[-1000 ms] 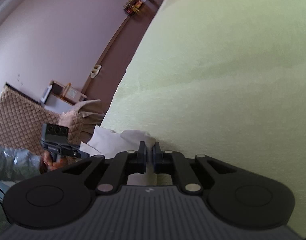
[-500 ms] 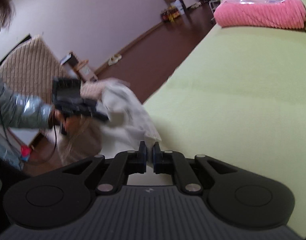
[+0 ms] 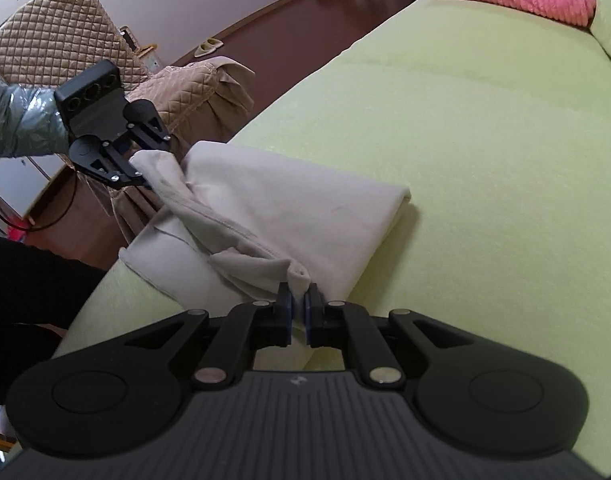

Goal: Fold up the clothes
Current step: 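Lift the grasped edge with both tools and fold it over the rest, then open both tools to release the folded tank top, then grasp the folded edge with the left tool while the right tool pinches its other end, then lift and fold the tank top over with both tools, then open the left tool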

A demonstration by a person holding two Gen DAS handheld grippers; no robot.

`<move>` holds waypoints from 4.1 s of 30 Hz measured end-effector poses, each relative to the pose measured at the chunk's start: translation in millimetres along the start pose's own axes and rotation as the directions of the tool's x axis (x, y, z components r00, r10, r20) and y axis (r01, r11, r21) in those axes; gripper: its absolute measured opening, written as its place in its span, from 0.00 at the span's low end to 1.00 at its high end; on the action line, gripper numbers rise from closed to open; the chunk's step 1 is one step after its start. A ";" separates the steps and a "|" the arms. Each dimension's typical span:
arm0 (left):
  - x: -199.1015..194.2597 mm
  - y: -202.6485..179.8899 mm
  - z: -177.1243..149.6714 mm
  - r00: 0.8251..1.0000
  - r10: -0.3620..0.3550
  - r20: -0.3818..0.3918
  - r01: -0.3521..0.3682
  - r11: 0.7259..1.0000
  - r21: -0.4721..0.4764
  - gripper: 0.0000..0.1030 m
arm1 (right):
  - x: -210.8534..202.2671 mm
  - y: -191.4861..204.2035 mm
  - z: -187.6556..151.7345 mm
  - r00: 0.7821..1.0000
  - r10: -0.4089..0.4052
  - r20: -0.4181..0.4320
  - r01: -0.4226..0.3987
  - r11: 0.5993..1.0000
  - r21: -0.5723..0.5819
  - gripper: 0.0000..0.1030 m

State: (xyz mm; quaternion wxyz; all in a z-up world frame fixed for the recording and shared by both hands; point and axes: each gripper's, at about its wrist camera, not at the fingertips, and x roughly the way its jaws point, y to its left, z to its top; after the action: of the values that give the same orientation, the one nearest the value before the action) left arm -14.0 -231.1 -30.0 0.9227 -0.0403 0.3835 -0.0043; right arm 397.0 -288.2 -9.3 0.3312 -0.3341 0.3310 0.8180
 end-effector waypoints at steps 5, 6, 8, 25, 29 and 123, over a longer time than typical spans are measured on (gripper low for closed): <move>20.5 -6.2 22.4 0.999 0.037 -0.040 -0.032 0.994 0.102 0.27 | 5.4 24.4 -8.8 0.991 -0.083 -0.104 0.076 0.995 -0.063 0.36; 20.8 -8.5 24.0 0.998 0.043 -0.053 -0.037 0.992 0.118 0.29 | 0.8 30.2 -13.0 0.988 -0.098 -0.116 0.091 0.994 -0.065 0.36; 20.8 -15.4 22.2 0.993 0.062 -0.097 -0.045 0.985 0.164 0.34 | -7.2 39.2 -17.6 0.984 -0.126 -0.129 0.118 0.991 -0.066 0.36; 43.1 -42.2 78.7 0.955 0.283 -0.089 -0.292 0.948 -0.127 0.35 | -23.2 58.1 -49.8 0.913 -0.406 0.049 0.271 0.691 0.670 0.33; 65.5 -43.4 88.2 0.938 0.318 -0.136 -0.326 0.944 -0.044 0.35 | -16.6 72.0 -52.7 0.895 -0.444 0.040 0.274 0.619 0.736 0.34; 116.2 -62.5 92.9 0.834 0.506 -0.220 -0.414 0.837 0.357 0.08 | 36.3 96.6 -80.0 0.897 -0.356 0.263 -0.157 0.301 0.941 0.01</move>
State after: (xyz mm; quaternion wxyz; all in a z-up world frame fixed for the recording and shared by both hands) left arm 135.2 -291.3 -42.1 0.8204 0.1934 0.5147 0.1571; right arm 329.2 -391.8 -50.8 0.5782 0.0924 0.6441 0.4921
